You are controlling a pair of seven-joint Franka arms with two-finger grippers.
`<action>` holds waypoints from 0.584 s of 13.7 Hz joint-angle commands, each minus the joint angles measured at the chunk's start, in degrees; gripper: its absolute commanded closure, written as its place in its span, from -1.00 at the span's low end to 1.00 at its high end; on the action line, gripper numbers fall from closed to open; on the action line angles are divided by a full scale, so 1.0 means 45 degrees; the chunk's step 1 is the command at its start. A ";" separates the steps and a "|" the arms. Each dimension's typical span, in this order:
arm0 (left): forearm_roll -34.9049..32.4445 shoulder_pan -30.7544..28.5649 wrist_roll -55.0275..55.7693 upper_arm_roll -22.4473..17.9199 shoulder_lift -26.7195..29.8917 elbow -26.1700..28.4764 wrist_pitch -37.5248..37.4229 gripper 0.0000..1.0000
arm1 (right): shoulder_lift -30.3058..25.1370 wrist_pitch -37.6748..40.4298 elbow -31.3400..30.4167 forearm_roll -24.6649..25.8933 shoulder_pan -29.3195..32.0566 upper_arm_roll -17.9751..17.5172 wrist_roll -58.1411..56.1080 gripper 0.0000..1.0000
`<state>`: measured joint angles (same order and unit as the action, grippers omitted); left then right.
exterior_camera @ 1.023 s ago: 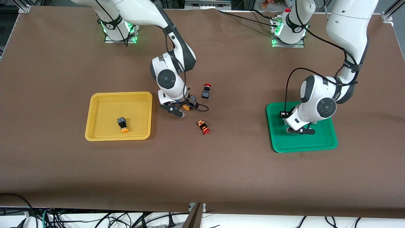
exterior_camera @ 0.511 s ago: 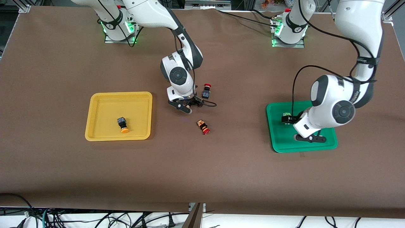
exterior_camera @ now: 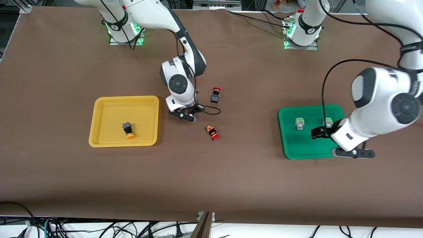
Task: Place green and yellow buttons in trays
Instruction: 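Grasp the second yellow button with the right gripper while the left gripper withdraws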
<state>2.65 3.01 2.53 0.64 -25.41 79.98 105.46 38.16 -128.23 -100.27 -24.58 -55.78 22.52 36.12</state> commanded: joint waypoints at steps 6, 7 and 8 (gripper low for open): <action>-0.0256 -0.0316 0.0276 -0.0257 0.3551 0.1147 -0.2848 -1.00 | -0.0609 0.2501 -0.0861 -0.0182 -0.0046 0.4134 -0.7902 1.00; -0.0276 -0.0201 0.0316 -0.0587 0.3730 0.1364 -0.3044 -1.00 | -0.0589 0.2364 -0.1095 -0.0221 0.0128 0.4156 -0.8295 1.00; -0.0257 -0.0141 0.0220 -0.0842 0.3770 0.1366 -0.3529 -1.00 | -0.0550 0.2170 -0.1233 -0.0260 0.0246 0.4137 -0.8319 0.86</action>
<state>2.62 1.64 3.39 -0.97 -11.38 81.69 90.92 35.73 -116.77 -103.55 -24.57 -54.56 40.84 1.21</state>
